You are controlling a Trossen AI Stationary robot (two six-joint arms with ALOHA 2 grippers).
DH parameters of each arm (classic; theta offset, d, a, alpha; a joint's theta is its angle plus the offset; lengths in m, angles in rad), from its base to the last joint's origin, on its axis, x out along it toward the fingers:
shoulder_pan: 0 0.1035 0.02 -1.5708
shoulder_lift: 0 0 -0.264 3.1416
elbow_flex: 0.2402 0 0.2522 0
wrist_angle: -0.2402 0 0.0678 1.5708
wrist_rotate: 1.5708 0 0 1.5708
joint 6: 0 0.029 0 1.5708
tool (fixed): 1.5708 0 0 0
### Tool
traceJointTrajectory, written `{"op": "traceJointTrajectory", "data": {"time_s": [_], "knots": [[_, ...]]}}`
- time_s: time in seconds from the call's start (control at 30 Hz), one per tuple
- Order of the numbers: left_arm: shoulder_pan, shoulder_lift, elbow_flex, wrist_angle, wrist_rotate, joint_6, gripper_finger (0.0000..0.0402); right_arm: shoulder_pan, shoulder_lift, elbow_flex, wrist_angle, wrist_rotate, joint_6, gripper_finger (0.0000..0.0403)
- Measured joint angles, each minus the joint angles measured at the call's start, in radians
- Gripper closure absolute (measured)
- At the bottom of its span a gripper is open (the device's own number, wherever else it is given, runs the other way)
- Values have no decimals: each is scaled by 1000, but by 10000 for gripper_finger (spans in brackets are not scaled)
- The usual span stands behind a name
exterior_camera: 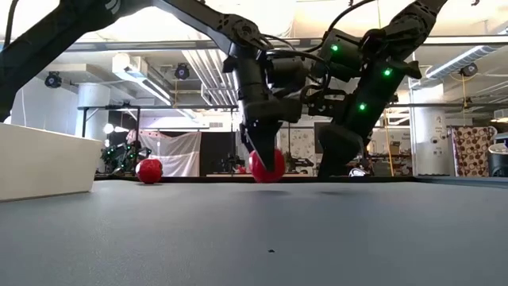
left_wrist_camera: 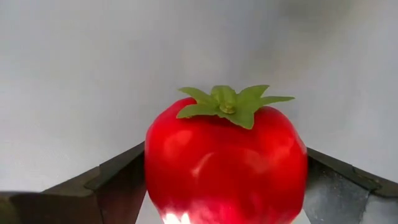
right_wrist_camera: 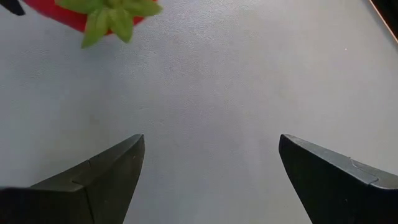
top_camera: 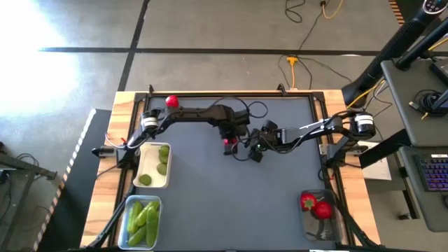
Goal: Sort produce into baskets
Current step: Put the red tomato into the black bin
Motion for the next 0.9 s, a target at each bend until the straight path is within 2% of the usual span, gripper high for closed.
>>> {"op": "traceJointTrajectory", "data": {"time_s": [0.13,0.37,0.6,0.73,0.9], "knots": [[-10,0,9,36,0,25,66,0,0,0,0,0,0,39],[-10,0,8,44,0,-23,64,0,1,-11,0,0,0,39],[-14,0,8,46,-4,-24,33,0,1,-13,0,0,0,39],[-20,0,8,47,-73,-23,5,0,1,-13,1,0,0,39],[-33,0,8,44,-112,14,8,0,1,-13,2,0,1,39]]}}
